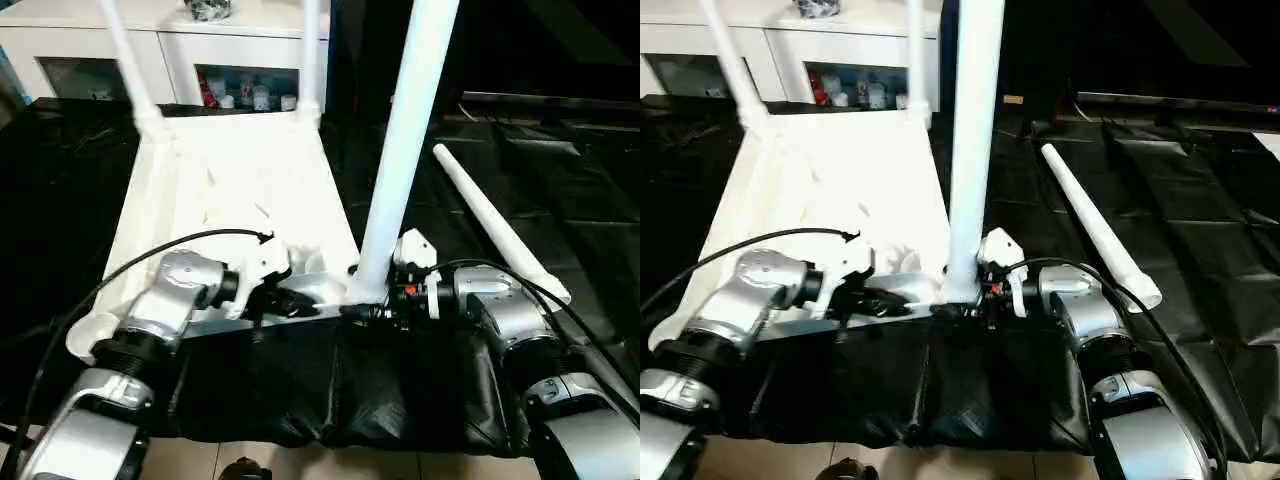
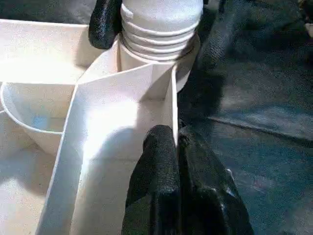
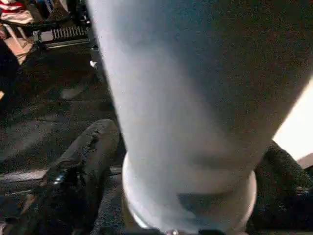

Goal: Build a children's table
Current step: Rotate leg to tighten

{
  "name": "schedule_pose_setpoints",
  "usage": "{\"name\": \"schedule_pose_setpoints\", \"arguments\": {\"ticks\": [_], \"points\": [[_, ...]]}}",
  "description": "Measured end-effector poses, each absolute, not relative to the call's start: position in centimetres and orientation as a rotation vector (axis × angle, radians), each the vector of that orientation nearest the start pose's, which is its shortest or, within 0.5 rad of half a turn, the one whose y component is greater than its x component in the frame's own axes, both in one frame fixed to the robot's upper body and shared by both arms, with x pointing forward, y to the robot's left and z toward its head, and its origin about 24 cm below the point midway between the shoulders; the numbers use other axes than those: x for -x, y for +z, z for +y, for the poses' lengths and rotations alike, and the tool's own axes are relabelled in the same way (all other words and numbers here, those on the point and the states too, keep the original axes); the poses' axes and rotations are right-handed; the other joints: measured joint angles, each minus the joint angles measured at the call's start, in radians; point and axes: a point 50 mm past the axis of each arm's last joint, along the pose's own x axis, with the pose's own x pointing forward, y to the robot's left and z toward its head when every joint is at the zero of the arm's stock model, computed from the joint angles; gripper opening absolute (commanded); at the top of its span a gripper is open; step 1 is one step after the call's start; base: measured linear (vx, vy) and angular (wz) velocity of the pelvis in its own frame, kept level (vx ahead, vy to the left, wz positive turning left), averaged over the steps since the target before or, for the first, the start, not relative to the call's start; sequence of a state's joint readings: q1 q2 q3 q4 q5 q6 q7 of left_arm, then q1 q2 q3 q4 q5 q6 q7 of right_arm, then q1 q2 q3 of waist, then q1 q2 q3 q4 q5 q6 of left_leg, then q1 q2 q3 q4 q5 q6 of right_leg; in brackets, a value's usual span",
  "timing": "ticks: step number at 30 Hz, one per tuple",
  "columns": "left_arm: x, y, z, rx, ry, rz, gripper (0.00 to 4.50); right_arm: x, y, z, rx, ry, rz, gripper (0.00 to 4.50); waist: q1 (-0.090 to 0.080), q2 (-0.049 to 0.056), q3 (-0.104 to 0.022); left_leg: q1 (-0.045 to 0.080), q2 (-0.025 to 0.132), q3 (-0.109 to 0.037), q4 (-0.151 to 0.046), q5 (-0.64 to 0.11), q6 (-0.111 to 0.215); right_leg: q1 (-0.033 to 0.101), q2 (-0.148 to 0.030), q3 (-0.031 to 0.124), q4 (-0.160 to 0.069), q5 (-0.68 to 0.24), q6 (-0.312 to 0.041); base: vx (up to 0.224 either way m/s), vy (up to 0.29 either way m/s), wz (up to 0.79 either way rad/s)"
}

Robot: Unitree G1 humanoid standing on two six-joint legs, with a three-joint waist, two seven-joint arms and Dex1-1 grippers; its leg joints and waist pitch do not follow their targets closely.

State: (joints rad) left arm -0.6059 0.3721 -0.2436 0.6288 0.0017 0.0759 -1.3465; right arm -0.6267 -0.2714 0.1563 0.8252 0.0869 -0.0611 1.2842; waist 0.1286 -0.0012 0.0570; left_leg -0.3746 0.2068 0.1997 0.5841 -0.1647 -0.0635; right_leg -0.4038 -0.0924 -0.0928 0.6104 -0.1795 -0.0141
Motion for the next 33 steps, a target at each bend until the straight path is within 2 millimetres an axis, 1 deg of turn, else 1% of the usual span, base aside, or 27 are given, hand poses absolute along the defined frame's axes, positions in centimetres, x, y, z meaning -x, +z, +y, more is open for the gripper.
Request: {"name": "schedule_pose_setpoints", "arguments": {"ticks": [2,3,6,9,11,13,14,15,19,21,22,23,24,26,29,30,32,33], "points": [[-31.4,5.5,14.0,-0.345,-1.439,0.449,0.00,-31.9,4.2,-12.9,0.141,1.366,0.326,3.27,0.002,0.000,0.000,0.000,0.000,0.000,0.000,0.000,0.000,0.000,0.000,0.000,0.000,0.000,0.000,0.000,0.000,0.00],[-31.4,5.5,14.0,-0.346,-1.442,0.448,0.00,-31.9,4.2,-12.8,0.140,1.367,0.326,3.27,0.003,0.000,0.000,0.000,0.000,0.000,0.000,0.000,0.000,0.000,0.000,0.000,0.000,0.000,0.000,0.000,0.000,0.00],[-31.4,5.5,13.9,-0.346,-1.446,0.447,0.00,-31.8,4.1,-12.7,0.124,1.363,0.329,2.91,0.011,0.000,0.000,0.000,0.000,0.000,0.000,0.000,0.000,0.000,0.000,0.000,0.000,0.000,0.000,0.000,0.000,0.00],[-31.4,5.4,13.9,-0.337,-1.434,0.455,0.00,-31.6,3.8,-12.7,0.092,1.328,0.329,2.78,0.013,0.000,0.000,0.000,0.000,0.000,0.000,0.000,0.000,0.000,0.000,0.000,0.000,0.000,0.000,0.000,0.000,0.00],[-31.5,5.3,13.8,-0.324,-1.405,0.460,0.00,-31.7,3.7,-12.7,0.074,1.278,0.319,2.75,0.010,0.000,0.000,0.001,0.000,0.000,0.001,0.000,0.000,0.000,0.000,0.000,0.001,0.000,0.000,0.000,0.000,0.00],[-31.9,5.2,13.4,-0.306,-1.329,0.454,0.00,-32.2,3.4,-12.4,0.052,1.156,0.299,2.74,0.003,0.000,0.000,0.002,0.000,0.000,0.001,0.000,0.000,0.000,0.000,0.001,0.001,0.001,-0.001,0.000,0.000,0.00],[-32.1,5.2,13.2,-0.301,-1.302,0.453,0.00,-32.4,3.4,-12.2,0.044,1.104,0.291,2.74,-0.005,0.000,0.000,0.003,0.000,0.000,0.000,0.000,0.000,0.001,0.000,0.001,0.001,0.001,-0.001,0.000,0.000,0.00],[-32.3,5.0,12.7,-0.295,-1.251,0.449,0.00,-32.8,3.2,-12.0,0.038,1.015,0.285,2.73,-0.016,0.000,0.000,0.004,0.000,0.000,0.000,0.000,0.000,0.002,0.000,0.001,0.001,0.000,0.001,0.000,0.000,0.00],[-33.4,4.9,10.4,-0.274,-1.086,0.434,0.00,-34.6,3.1,-11.0,-0.013,0.686,0.282,2.72,-0.042,0.001,-0.001,0.006,-0.001,-0.001,-0.001,0.000,0.000,0.002,0.000,0.001,0.001,-0.001,0.003,0.000,0.000,0.00],[-33.6,4.8,9.5,-0.268,-1.039,0.428,0.00,-35.1,3.1,-10.7,-0.021,0.592,0.281,2.72,-0.044,0.002,-0.001,0.007,-0.001,-0.001,-0.002,0.000,0.000,0.002,0.000,0.001,0.001,-0.001,0.003,0.000,0.000,0.00],[-33.6,4.7,9.2,-0.264,-1.021,0.427,0.00,-35.2,3.1,-10.6,-0.021,0.557,0.279,3.07,-0.043,0.003,-0.002,0.007,-0.001,0.000,-0.003,0.000,0.000,0.002,0.000,0.001,0.000,-0.001,0.003,0.000,0.000,0.00],[-33.6,4.8,9.1,-0.263,-1.012,0.425,0.00,-35.2,3.1,-10.4,-0.024,0.539,0.273,3.07,-0.043,0.004,-0.003,0.007,-0.001,0.000,-0.004,0.000,0.000,0.002,0.000,0.001,0.000,-0.001,0.003,0.000,0.000,0.00],[-33.7,4.8,8.9,-0.261,-1.005,0.424,0.00,-35.3,3.1,-10.3,-0.028,0.519,0.263,3.44,-0.042,0.005,-0.003,0.007,-0.001,0.000,-0.004,0.000,0.000,0.002,0.000,0.001,0.000,-0.001,0.003,0.000,0.000,0.00],[-33.6,4.8,8.8,-0.264,-1.005,0.420,0.00,-35.3,3.1,-10.2,-0.033,0.513,0.254,3.52,-0.042,0.005,-0.003,0.007,-0.001,0.000,-0.005,0.000,0.000,0.001,0.000,0.001,0.000,-0.001,0.003,0.000,0.000,0.00],[-33.5,5.0,8.7,-0.274,-1.014,0.410,0.00,-35.2,3.2,-10.1,-0.028,0.519,0.241,3.88,-0.042,0.005,-0.003,0.006,-0.001,0.000,-0.005,0.000,0.000,0.001,0.000,0.001,0.000,0.000,0.001,0.000,0.000,0.00],[-33.5,5.0,8.8,-0.275,-1.018,0.410,0.00,-35.2,3.2,-10.1,-0.028,0.526,0.237,3.94,-0.042,0.005,-0.003,0.005,-0.001,0.000,-0.005,0.000,0.000,0.001,0.000,0.001,0.000,-0.001,0.001,0.000,0.000,0.00],[-33.5,5.1,8.9,-0.279,-1.031,0.407,0.00,-35.2,3.3,-10.2,-0.024,0.563,0.230,3.99,-0.041,0.004,-0.003,0.005,-0.001,0.000,-0.005,0.000,0.000,0.000,0.000,0.001,-0.001,-0.001,0.001,0.000,0.000,0.00],[-33.4,5.2,9.2,-0.288,-1.052,0.403,0.00,-35.0,3.4,-10.5,-0.006,0.616,0.230,4.22,-0.041,0.004,-0.003,0.004,-0.001,0.000,-0.005,0.000,0.000,0.000,0.000,0.001,-0.001,-0.001,0.001,0.000,0.000,0.00]]}}
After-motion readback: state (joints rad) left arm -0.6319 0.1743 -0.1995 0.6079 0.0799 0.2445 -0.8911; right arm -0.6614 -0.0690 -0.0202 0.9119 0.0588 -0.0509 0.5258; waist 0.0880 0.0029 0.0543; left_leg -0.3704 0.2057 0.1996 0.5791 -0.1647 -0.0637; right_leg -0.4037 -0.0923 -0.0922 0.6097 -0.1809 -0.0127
